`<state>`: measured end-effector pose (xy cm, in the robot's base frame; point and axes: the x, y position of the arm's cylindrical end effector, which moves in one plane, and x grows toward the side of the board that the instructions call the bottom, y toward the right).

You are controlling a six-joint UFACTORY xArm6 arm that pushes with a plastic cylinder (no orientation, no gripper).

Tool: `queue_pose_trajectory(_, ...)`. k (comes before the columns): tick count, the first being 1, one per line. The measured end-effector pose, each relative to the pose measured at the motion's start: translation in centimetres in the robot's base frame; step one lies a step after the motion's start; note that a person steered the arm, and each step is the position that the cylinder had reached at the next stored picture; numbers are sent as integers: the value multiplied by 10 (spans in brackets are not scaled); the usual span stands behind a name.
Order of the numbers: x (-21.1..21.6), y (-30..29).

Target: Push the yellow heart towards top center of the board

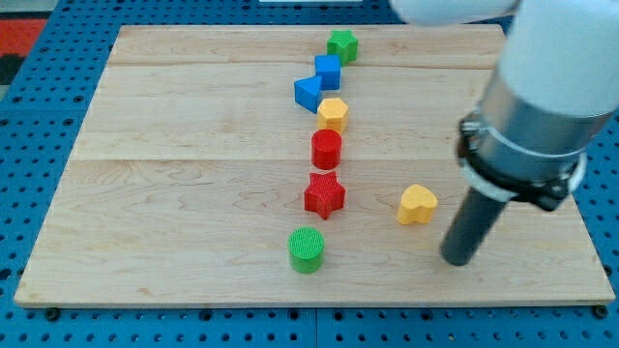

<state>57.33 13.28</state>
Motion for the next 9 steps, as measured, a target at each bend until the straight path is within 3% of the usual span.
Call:
queue_pose_trajectory(3, -102, -28)
queue_pose_trajectory(5, -145, -23)
queue_pose_trajectory(9, -262, 32)
